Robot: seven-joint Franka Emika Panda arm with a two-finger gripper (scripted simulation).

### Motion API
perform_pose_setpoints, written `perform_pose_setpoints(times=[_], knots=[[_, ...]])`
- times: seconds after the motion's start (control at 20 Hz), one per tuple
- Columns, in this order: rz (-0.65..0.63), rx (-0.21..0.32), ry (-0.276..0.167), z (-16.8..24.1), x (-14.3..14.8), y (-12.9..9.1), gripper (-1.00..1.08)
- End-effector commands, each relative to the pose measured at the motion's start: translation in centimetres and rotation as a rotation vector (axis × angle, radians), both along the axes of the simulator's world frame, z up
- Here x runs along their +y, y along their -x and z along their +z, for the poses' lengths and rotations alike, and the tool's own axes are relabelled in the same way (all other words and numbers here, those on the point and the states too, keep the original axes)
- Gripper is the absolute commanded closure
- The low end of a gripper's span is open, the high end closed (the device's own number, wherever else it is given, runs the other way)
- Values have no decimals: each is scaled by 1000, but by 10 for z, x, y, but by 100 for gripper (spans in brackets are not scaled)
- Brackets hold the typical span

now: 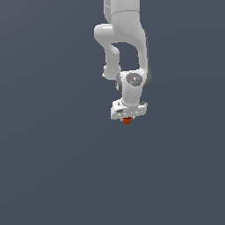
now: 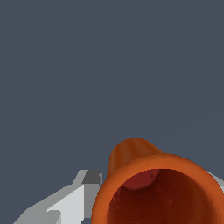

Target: Pick up the object and move it to a goal position.

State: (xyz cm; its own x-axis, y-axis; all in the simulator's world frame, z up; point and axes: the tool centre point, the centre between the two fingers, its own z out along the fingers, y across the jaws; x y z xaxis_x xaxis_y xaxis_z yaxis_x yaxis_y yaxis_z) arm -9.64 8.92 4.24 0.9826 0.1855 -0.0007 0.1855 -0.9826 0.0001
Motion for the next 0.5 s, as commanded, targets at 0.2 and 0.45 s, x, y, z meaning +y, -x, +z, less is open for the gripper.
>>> perform_pose_setpoints(times=[0.2, 0.45], knots=[[0, -2, 0, 24, 0, -6, 108], [0, -2, 0, 58, 1, -13, 108]])
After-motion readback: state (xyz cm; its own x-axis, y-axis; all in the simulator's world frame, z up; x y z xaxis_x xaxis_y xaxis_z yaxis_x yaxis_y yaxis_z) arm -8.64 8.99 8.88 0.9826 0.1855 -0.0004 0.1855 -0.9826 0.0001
